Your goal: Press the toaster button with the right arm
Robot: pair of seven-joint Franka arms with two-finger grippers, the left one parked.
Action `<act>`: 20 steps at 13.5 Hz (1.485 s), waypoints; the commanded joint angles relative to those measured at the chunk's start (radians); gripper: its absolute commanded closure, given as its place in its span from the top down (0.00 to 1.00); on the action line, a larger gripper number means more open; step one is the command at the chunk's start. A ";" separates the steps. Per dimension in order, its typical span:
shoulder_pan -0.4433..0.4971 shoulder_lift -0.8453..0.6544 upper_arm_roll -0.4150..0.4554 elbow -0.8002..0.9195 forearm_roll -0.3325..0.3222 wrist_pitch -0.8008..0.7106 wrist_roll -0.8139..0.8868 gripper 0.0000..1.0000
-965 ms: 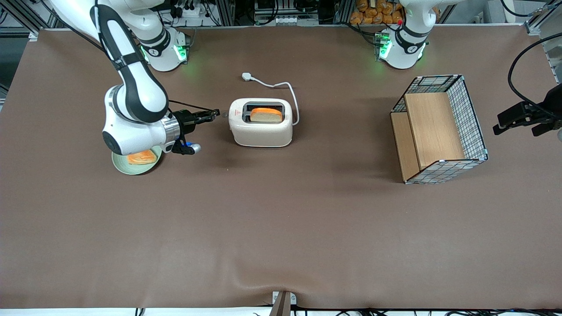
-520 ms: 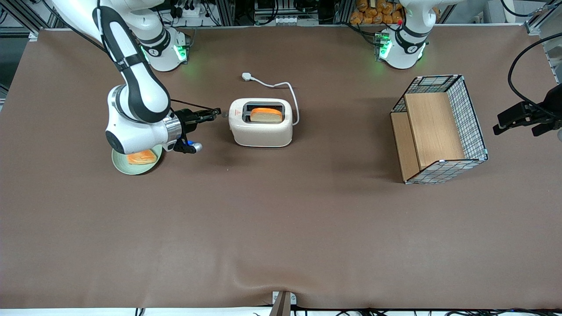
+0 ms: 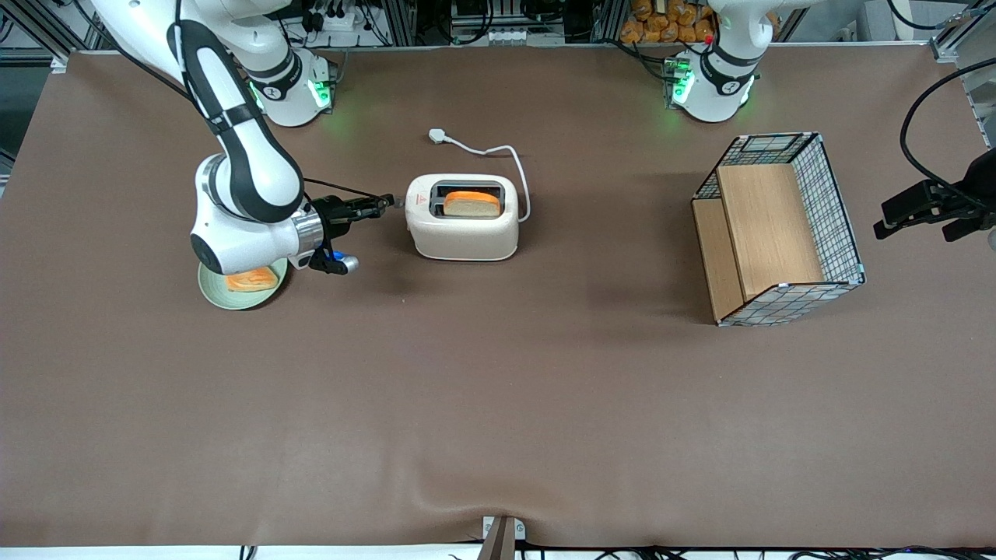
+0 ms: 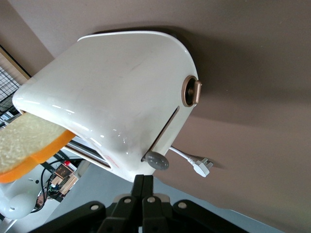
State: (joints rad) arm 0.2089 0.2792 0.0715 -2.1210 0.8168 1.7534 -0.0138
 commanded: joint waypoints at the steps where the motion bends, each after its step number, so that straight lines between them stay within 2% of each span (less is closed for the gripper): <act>1: 0.000 0.009 -0.001 -0.014 0.042 0.018 -0.015 0.00; 7: 0.007 0.047 -0.001 -0.014 0.064 0.040 -0.021 0.00; 20: 0.020 0.106 -0.001 -0.016 0.064 0.051 -0.037 0.00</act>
State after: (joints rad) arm 0.2090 0.3655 0.0723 -2.1217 0.8535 1.7934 -0.0274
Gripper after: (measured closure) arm 0.991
